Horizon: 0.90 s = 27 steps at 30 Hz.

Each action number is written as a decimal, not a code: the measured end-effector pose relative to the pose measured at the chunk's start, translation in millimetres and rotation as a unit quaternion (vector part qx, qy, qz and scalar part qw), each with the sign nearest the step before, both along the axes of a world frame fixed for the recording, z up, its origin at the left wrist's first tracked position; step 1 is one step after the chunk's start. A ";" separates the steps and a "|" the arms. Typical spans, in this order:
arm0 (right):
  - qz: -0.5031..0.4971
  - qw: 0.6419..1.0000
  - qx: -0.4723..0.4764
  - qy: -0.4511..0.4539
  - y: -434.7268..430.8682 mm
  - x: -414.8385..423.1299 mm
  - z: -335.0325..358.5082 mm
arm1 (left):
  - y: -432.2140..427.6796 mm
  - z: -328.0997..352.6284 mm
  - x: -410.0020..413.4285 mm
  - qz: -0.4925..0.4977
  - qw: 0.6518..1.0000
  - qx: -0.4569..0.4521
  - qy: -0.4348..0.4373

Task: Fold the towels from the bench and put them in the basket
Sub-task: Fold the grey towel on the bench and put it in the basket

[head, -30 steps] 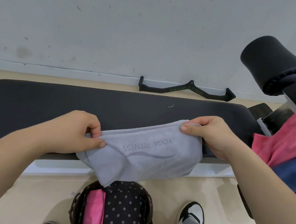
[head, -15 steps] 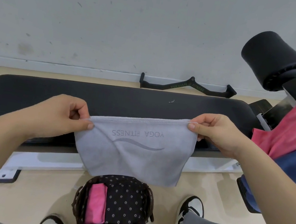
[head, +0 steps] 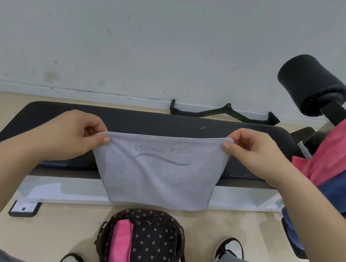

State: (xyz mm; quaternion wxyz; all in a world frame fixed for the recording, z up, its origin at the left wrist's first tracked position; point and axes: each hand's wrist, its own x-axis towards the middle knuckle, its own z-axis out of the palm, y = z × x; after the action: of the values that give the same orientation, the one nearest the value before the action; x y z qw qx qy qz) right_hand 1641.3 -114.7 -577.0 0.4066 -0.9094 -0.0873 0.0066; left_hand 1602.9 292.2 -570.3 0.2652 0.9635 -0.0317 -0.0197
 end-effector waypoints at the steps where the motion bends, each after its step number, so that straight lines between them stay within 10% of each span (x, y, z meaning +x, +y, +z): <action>1: -0.005 1.000 -0.007 -0.017 -0.4 -4.0 3.1 | 0.9 4.4 -5.9 0.006 1.000 -0.011 -0.012; 8: -0.045 0.988 0.133 0.070 5.8 -31.3 30.7 | -1.3 31.8 -44.6 0.072 0.974 -0.215 -0.004; 15: -0.189 0.865 0.432 0.172 46.6 -9.5 8.3 | -35.1 4.3 -12.9 0.173 0.939 -0.296 0.009; 27: -0.225 0.929 0.292 0.029 71.2 86.9 -49.0 | -54.5 -51.6 105.9 0.224 0.895 -0.385 -0.031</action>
State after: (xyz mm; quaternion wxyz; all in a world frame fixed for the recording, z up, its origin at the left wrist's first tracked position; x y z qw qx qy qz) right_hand 1728.2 -43.5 -626.0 0.6469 -0.7460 0.1336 -0.0846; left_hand 1708.8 237.7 -621.9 0.6114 0.7678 0.1718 0.0844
